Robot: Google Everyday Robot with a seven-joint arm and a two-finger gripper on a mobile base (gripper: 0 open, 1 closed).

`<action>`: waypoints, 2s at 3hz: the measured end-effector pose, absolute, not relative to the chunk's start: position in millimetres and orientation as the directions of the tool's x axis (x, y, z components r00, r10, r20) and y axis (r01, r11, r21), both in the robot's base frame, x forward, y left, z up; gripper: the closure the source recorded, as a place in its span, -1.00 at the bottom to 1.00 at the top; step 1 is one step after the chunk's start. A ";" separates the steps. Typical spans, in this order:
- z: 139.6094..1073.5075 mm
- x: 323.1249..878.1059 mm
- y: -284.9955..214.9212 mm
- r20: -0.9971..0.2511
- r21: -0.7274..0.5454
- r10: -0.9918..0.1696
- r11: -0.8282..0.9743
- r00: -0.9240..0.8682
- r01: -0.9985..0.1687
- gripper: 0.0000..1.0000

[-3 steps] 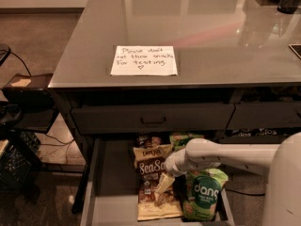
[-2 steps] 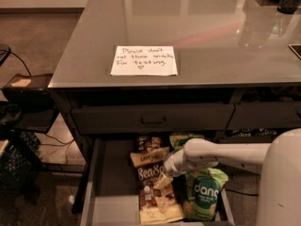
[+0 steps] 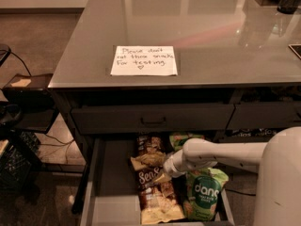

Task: Pick brown chip bag from middle drawer and place on counter

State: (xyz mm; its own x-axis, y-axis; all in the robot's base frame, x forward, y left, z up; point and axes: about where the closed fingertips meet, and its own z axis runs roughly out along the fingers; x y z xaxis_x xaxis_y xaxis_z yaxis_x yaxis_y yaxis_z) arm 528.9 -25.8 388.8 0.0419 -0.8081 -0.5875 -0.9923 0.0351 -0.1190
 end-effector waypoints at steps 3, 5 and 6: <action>441.7 505.8 -27.2 -0.594 -0.101 -0.805 0.060 0.012 -0.993 1.00; 509.5 523.5 -45.1 -0.588 -0.067 -0.804 0.154 -0.086 -0.986 1.00; 563.2 535.8 -56.6 -0.598 -0.088 -0.797 0.169 -0.084 -0.982 1.00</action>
Offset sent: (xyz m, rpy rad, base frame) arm -0.0281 -0.0023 0.0545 -0.0081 0.0178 -0.0125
